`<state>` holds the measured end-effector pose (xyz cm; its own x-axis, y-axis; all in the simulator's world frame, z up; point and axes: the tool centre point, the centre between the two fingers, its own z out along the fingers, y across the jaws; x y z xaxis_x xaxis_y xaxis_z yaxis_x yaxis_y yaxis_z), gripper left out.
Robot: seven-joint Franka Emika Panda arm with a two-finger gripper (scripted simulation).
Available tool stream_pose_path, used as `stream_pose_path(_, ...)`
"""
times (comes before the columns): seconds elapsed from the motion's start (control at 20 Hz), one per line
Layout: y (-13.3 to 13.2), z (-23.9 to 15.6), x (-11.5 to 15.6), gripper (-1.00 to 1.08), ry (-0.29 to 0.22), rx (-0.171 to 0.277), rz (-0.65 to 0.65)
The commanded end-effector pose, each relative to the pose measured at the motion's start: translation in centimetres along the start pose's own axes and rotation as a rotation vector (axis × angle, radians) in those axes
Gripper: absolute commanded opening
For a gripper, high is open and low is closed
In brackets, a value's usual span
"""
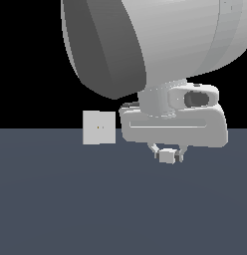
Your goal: Plug the charger into the wall socket.
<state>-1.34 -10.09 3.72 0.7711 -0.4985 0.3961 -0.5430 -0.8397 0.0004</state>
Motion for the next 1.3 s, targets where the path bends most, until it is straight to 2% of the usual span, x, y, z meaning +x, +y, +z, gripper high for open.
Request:
stream_pose_path(0.0,-1.4,-0.5,0.5,-1.00,0.003,0.033,-0.078)
stream_pose_path(0.55,-7.3,-3.2,1.1,-1.00,0.008,0.176,-0.412)
stream_pose_path(1.25,-12.7,-6.5,-0.6,-1.00,0.003,0.321,-0.749)
